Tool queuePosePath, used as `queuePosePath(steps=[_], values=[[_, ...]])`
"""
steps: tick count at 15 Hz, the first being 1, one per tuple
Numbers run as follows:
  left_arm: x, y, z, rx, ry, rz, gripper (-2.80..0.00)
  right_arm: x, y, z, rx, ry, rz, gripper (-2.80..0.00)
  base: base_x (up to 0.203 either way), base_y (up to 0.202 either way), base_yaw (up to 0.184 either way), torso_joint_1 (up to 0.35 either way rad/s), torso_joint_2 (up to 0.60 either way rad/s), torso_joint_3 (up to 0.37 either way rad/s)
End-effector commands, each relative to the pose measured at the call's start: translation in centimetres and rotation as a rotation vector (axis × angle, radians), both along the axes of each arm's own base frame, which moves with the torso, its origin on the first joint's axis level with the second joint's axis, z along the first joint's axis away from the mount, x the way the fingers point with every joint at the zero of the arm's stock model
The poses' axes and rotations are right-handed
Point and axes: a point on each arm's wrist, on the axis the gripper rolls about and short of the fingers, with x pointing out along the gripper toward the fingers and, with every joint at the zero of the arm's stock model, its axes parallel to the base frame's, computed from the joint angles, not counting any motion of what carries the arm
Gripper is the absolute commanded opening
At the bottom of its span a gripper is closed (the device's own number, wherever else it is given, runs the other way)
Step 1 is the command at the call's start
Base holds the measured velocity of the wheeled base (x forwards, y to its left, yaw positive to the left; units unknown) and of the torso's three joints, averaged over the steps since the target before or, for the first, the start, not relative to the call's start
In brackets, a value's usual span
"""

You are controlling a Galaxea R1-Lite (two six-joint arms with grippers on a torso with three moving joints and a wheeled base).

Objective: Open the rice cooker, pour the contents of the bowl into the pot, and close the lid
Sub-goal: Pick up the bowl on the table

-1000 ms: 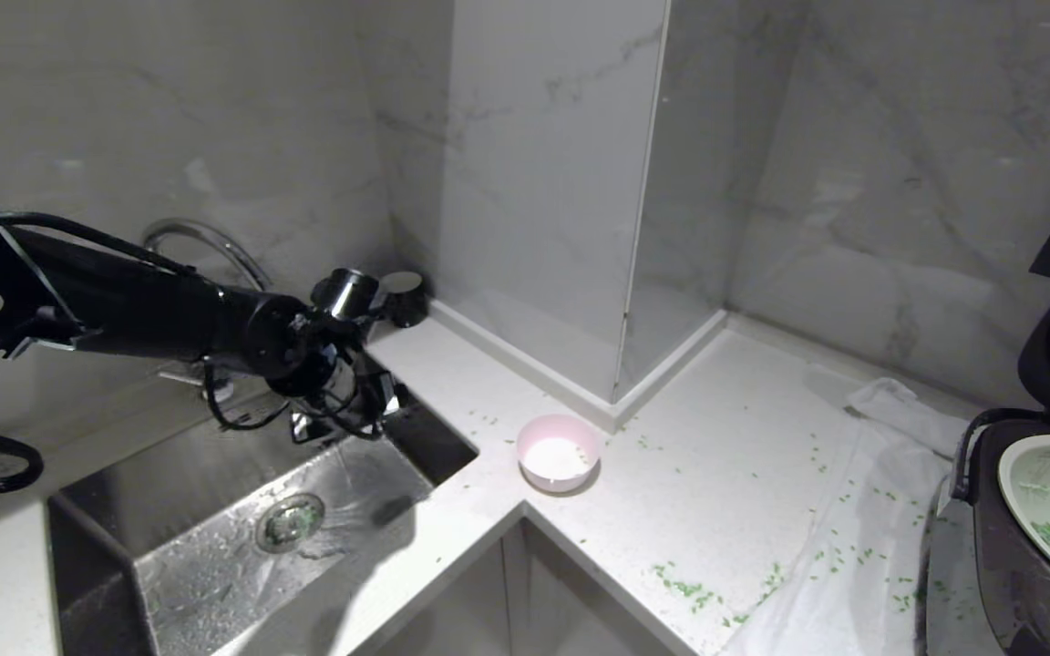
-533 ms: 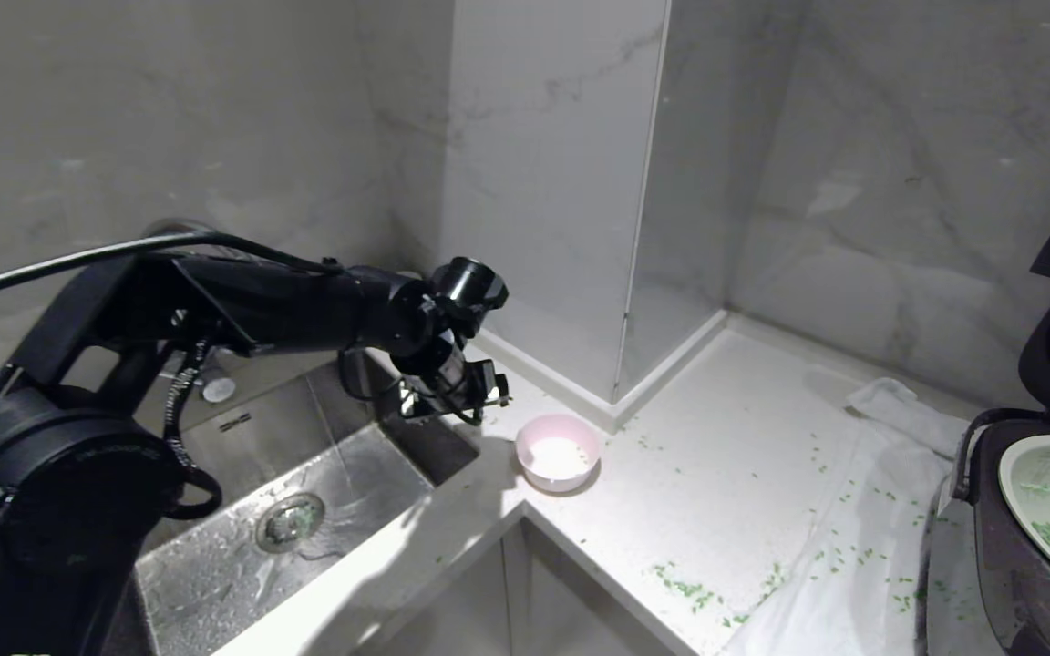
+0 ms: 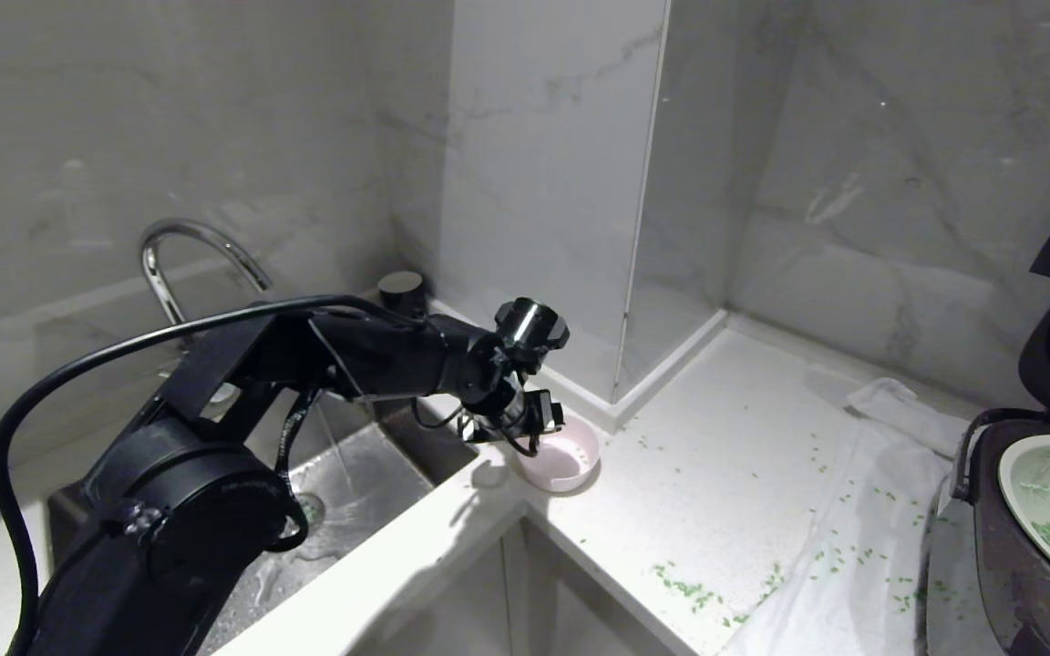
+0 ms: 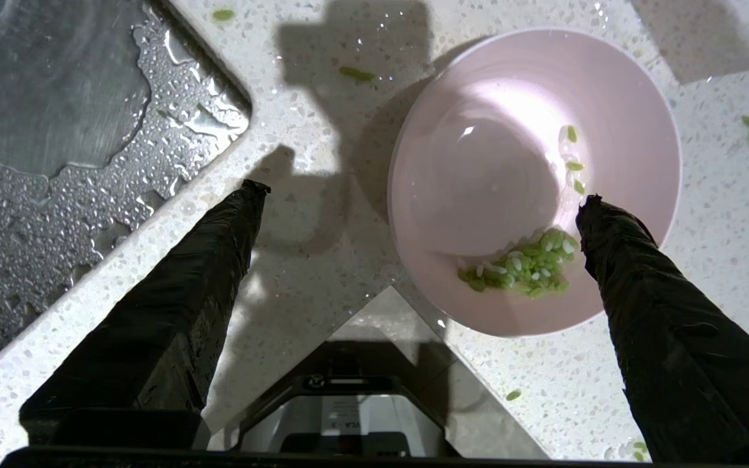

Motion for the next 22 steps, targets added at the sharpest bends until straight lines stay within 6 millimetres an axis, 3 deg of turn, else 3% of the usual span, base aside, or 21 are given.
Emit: queuePosePath(steps=[1,8,14,15,22], values=[[0.2,-0.1,-1.2,0.015,0.021,0.006,0.0,0.0,0.0,0.0,-0.001,0.0,0.001,-2.8,0.0,0.0,0.0,0.0,0.0,0.0],[-0.3,-1.5,-4.3,0.048,0.07,-0.017,0.0,0.0,0.0,0.0,-0.001,0.001,0.001,-2.8,0.0,0.0,0.0,0.0,0.0,0.0],[-0.3,-1.7,-5.3,0.063,0.086,-0.021,0.0,0.0,0.0,0.0,-0.001,-0.001,0.001,-2.8,0.0,0.0,0.0,0.0,0.0,0.0],[-0.3,-1.7,-5.4,0.065,0.086,-0.021,-2.8,0.0,0.0,0.0,-0.001,-0.001,0.001,-2.8,0.0,0.0,0.0,0.0,0.0,0.0],[-0.2,-1.7,-5.8,0.074,0.088,-0.009,-2.8,0.0,0.0,0.0,-0.001,0.0,0.001,-2.8,0.0,0.0,0.0,0.0,0.0,0.0]])
